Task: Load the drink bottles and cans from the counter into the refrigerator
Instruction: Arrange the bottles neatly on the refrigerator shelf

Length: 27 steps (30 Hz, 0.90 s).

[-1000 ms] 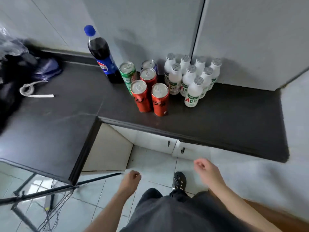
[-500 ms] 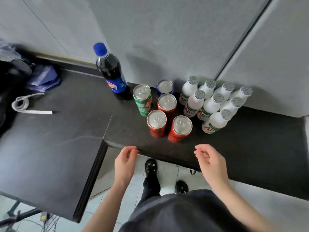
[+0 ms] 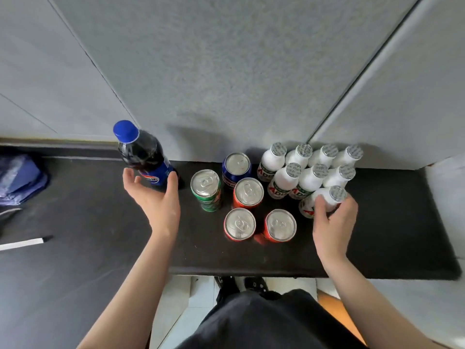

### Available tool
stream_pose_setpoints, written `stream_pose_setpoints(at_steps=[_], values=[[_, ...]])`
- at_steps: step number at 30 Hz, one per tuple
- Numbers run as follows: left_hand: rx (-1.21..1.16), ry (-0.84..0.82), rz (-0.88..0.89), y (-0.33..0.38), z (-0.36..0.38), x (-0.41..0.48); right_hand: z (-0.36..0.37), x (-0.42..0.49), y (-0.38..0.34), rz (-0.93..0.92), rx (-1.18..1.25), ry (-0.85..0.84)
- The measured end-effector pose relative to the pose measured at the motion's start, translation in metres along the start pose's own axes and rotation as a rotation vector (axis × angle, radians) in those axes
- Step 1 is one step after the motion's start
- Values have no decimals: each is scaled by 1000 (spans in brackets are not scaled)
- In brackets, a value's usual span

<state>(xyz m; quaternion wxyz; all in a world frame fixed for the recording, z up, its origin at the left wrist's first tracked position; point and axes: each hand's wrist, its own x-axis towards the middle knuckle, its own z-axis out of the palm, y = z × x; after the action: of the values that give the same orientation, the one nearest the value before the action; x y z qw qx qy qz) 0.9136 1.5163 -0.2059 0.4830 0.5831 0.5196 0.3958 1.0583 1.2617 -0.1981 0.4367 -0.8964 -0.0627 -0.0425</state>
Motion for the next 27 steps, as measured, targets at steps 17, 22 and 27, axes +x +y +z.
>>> stream_pose_setpoints(at_steps=[17,22,27], values=[[32,20,60,17,-16,-1,-44,22,-60,-504,-113,47],[29,-51,72,32,-46,-30,-46,19,-104,-620,40,20],[-22,-72,80,49,-78,-60,-53,2,-145,-757,366,-67]])
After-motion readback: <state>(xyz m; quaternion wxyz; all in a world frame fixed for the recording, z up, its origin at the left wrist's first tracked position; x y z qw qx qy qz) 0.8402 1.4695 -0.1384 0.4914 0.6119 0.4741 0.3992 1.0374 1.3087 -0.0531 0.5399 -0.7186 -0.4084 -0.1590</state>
